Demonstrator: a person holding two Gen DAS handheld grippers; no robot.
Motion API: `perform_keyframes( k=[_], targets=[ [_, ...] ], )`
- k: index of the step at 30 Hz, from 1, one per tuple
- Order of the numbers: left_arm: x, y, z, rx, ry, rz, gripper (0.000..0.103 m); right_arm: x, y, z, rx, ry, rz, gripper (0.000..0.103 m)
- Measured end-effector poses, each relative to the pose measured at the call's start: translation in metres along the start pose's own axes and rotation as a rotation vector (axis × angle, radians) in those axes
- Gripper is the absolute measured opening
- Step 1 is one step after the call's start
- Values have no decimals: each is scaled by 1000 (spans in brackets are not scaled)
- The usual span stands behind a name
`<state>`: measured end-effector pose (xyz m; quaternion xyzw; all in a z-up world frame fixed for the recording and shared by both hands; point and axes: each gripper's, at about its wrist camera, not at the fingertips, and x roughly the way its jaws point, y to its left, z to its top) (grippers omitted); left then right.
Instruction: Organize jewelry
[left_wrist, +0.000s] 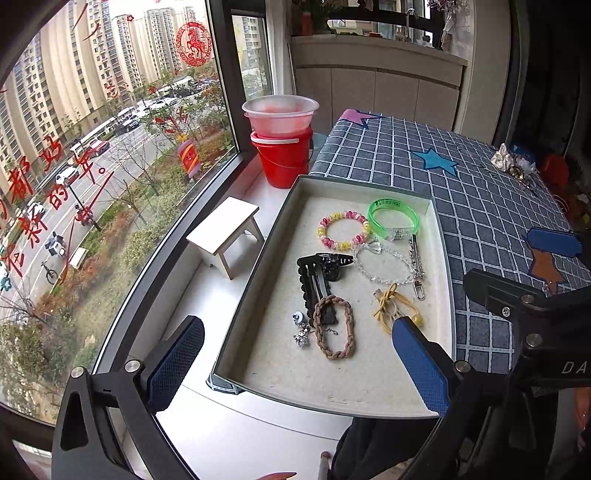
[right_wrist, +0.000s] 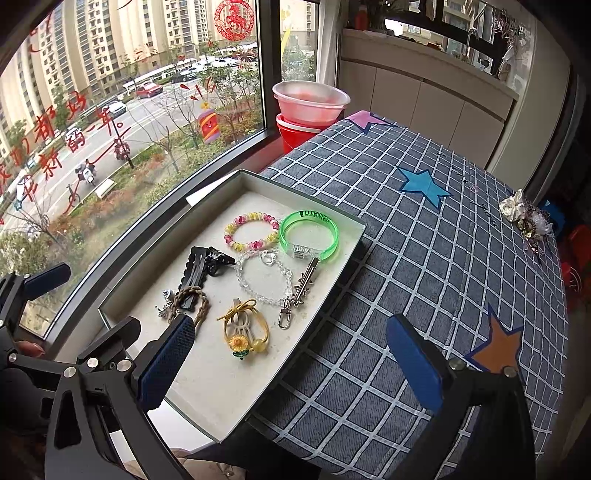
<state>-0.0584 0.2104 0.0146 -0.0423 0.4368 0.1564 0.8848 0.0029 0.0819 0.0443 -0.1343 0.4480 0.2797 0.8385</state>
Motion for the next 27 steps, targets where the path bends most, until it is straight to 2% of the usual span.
perform_keyframes(
  k=[27],
  targets=[
    [-1,0,-2,1,4,14,103,1,-1,0,0,2,2,103]
  ],
)
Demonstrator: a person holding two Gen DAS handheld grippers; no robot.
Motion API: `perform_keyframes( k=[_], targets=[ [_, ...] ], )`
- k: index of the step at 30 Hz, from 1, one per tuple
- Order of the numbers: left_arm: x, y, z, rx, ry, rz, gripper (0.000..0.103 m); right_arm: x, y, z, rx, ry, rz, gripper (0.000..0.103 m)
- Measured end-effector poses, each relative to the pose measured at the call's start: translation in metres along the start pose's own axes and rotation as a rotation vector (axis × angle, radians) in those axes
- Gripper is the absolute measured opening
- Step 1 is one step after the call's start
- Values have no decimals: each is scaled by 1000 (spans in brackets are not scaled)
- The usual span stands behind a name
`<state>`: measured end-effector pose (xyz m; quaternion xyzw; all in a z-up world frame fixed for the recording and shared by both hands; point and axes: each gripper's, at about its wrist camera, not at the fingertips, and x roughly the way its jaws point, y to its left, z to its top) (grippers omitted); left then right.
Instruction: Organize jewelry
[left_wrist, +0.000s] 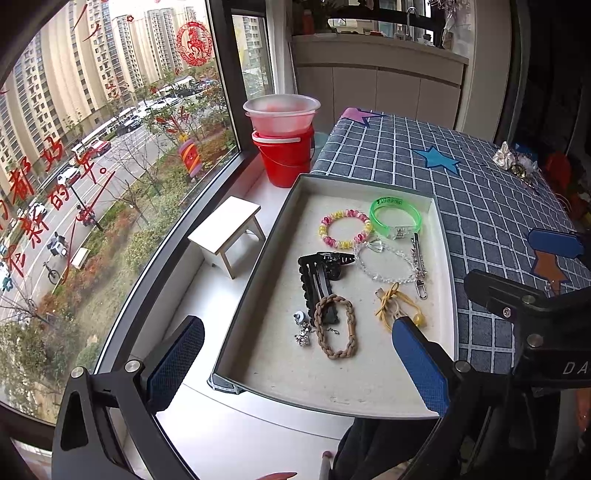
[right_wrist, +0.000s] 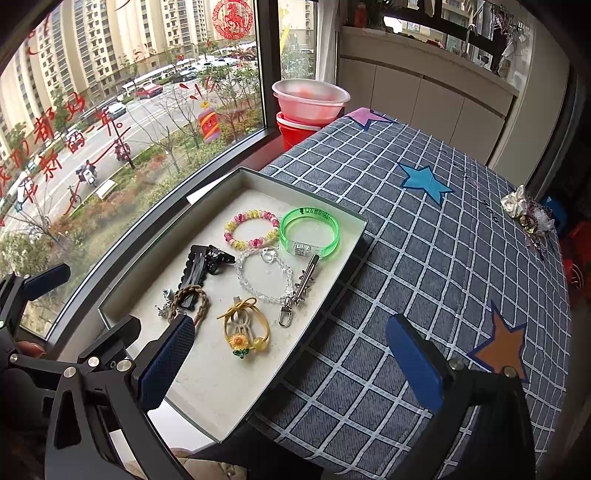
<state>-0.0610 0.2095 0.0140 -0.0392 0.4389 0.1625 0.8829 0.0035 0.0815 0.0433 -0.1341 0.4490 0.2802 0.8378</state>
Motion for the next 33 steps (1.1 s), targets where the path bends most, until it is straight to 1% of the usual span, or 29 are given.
perform_keyframes(
  k=[33],
  targets=[
    [6,-1,0,-6,17,-11,103,3,3,-3,-1,5,6,103]
  ],
)
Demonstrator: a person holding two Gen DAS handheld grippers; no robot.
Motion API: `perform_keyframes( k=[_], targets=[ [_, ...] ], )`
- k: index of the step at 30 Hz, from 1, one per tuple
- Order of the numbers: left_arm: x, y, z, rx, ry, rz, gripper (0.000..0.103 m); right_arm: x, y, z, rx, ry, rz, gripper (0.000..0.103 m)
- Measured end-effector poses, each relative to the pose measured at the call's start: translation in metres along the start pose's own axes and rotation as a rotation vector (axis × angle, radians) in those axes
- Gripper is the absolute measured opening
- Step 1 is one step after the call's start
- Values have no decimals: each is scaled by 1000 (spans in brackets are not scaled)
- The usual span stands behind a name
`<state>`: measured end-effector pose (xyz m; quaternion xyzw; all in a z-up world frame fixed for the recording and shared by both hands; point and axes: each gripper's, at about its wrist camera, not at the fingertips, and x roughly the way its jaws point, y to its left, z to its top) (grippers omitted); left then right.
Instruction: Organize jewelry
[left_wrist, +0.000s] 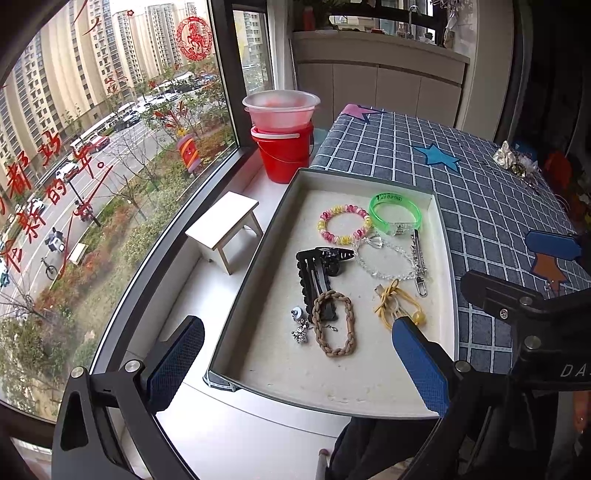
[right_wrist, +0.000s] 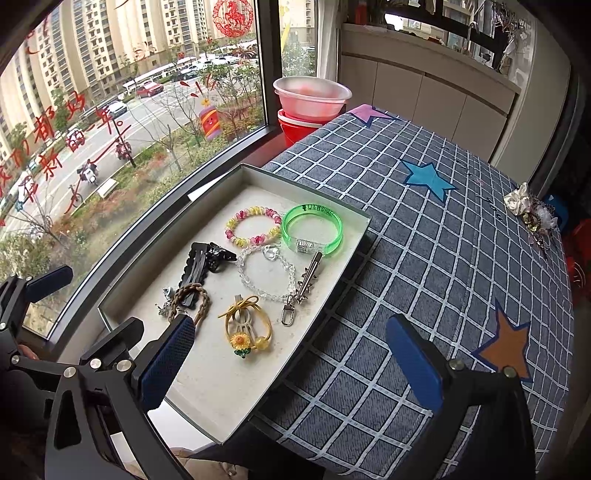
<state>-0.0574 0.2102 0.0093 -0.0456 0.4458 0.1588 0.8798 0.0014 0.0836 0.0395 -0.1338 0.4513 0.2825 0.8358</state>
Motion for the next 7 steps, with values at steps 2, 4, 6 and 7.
perform_keyframes(
  k=[2,4,6,7],
  targets=[
    [1,0,0,2,0,-2,103,0,1,-1,-1,0,0,103],
    [1,1,0,2,0,-3,103,0,3,-2,0,-1,2,103],
    [1,0,0,1,2,-3,103,1,3,-3,0,-1,1,103],
    [1,0,0,1,2,-3,103,0,4,-3,1,-1,2,103]
  ],
)
